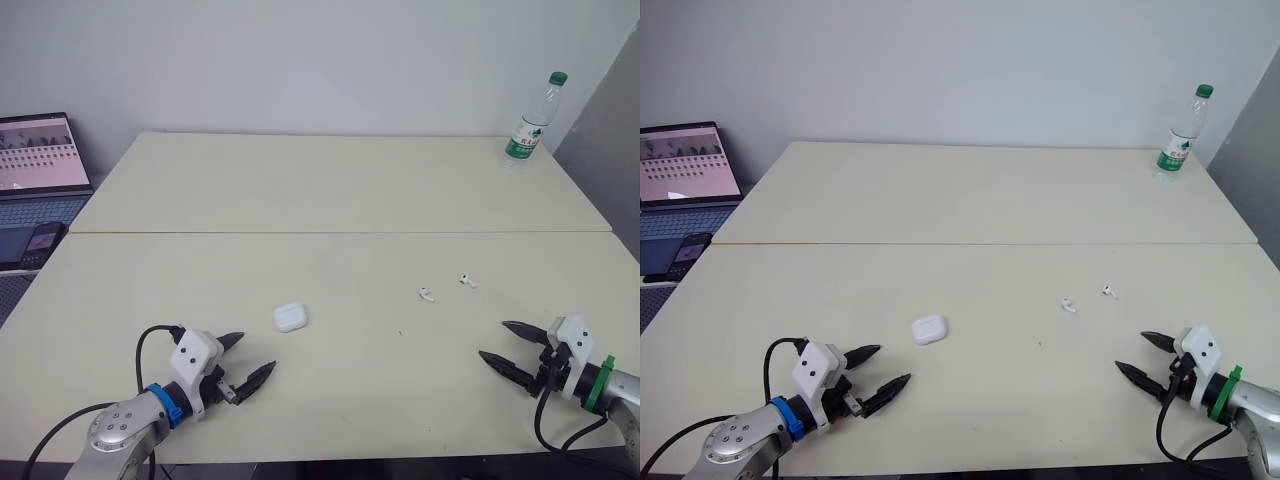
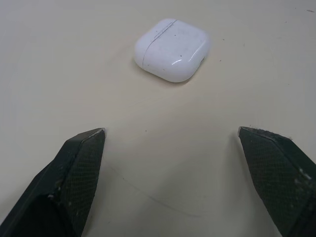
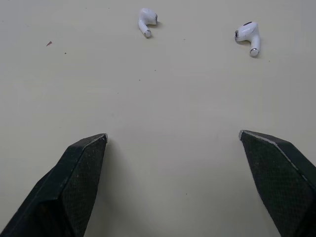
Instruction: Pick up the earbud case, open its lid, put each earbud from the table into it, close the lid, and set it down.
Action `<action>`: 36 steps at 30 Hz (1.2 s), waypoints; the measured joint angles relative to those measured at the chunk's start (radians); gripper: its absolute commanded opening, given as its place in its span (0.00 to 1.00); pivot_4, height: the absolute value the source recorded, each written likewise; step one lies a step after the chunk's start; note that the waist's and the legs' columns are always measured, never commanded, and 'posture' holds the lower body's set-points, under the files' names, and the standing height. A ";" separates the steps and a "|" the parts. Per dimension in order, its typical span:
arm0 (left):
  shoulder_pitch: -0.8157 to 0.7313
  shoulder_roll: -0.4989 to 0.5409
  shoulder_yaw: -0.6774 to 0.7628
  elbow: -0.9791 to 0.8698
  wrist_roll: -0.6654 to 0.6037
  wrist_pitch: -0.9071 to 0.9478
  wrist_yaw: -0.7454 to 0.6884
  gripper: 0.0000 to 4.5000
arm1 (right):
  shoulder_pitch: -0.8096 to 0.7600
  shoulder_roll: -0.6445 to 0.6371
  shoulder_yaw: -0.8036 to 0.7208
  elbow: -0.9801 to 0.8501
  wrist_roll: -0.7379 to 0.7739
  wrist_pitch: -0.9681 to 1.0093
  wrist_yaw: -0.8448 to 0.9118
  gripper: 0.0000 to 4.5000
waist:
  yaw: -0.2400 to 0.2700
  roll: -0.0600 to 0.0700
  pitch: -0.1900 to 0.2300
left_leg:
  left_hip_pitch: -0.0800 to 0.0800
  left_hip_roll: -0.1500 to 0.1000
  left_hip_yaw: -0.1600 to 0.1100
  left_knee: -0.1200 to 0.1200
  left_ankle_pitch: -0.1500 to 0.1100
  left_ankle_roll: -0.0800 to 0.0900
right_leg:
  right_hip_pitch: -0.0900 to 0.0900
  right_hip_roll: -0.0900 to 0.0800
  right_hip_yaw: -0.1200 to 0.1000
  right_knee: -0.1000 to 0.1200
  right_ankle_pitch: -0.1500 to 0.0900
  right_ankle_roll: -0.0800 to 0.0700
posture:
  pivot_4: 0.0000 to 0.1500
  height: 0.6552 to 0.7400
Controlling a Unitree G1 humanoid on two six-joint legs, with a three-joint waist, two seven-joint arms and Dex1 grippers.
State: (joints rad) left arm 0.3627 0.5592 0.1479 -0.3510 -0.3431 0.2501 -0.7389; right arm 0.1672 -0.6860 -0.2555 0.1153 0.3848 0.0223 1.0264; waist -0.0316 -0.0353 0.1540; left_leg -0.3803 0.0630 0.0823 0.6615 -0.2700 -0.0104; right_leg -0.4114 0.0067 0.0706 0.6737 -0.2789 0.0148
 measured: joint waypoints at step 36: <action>-0.117 -0.160 -0.146 -0.062 0.036 0.115 0.193 1.00 | 0.077 0.005 -0.019 -0.070 0.002 0.000 -0.005 1.00 | 0.001 0.000 0.000 | -0.001 -0.001 -0.001 0.000 0.000 0.000 | 0.000 0.001 0.000 0.000 0.001 0.001 | 1.00 0.95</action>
State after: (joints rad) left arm 0.2452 0.3991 0.0023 -0.4126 -0.3067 0.3656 -0.5462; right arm 0.2445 -0.6811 -0.2742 0.0450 0.3865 0.0220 1.0215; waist -0.0302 -0.0354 0.1541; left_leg -0.3809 0.0624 0.0815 0.6619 -0.2700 -0.0104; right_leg -0.4110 0.0076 0.0709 0.6740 -0.2784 0.0159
